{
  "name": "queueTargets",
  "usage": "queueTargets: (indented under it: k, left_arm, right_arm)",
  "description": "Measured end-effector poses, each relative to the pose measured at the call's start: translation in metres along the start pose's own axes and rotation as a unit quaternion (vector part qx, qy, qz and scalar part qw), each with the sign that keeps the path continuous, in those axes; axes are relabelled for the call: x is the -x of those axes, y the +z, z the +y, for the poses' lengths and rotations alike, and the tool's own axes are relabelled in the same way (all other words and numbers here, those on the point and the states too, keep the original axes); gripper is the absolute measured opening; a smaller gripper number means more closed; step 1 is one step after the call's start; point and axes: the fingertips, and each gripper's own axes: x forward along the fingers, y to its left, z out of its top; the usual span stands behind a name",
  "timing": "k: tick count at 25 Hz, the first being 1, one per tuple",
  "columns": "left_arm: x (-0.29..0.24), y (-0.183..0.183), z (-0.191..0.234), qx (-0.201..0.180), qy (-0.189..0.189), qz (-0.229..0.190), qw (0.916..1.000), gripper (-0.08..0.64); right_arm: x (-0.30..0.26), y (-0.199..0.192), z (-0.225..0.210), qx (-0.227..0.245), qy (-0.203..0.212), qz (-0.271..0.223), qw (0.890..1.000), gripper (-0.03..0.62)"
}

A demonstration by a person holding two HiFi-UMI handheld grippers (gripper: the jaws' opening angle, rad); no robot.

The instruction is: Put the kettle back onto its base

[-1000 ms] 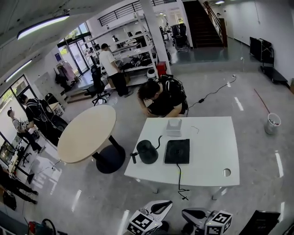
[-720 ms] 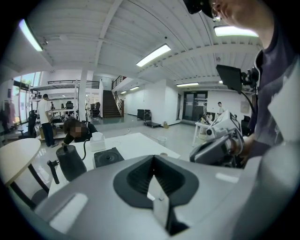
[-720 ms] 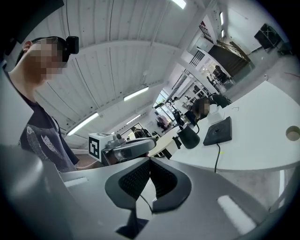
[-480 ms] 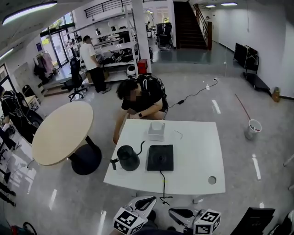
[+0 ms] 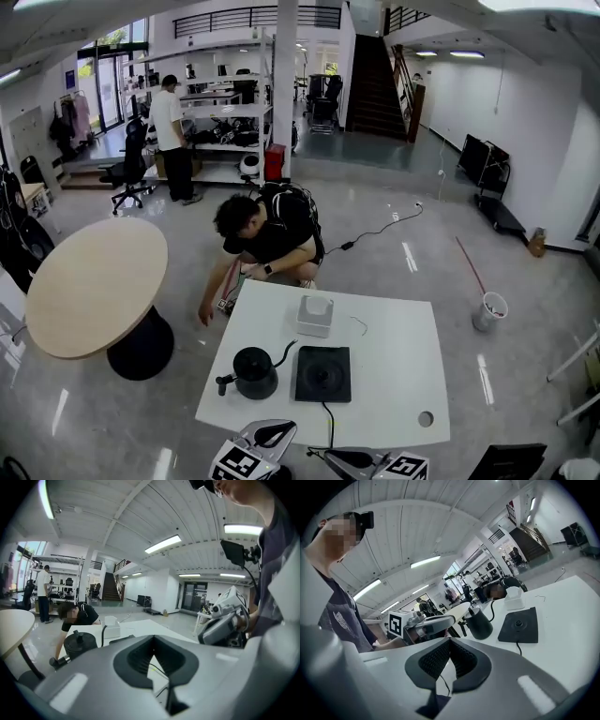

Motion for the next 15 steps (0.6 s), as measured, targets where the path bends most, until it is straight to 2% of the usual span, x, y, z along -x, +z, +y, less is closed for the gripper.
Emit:
queueTargets:
  k: [7, 12, 15]
  left_arm:
    - [-0.001, -0.023, 0.068, 0.016, 0.019, -0.019, 0.9995, 0.002]
    - [0.013, -0.017, 0.127, 0.012, 0.060, -0.035, 0.9975, 0.003]
    - [0.027, -0.015, 0.156, -0.003, 0.105, -0.020, 0.9943, 0.003]
  right_arm:
    - [-0.047, 0.000, -0.024, 0.019, -0.026, 0.033, 0.999, 0.000]
    - [-0.068, 0.017, -0.022, 0.018, -0.042, 0.038, 0.998, 0.000]
    - [-0.072, 0.025, -0.018, 0.003, -0.036, 0.049, 0.998, 0.000]
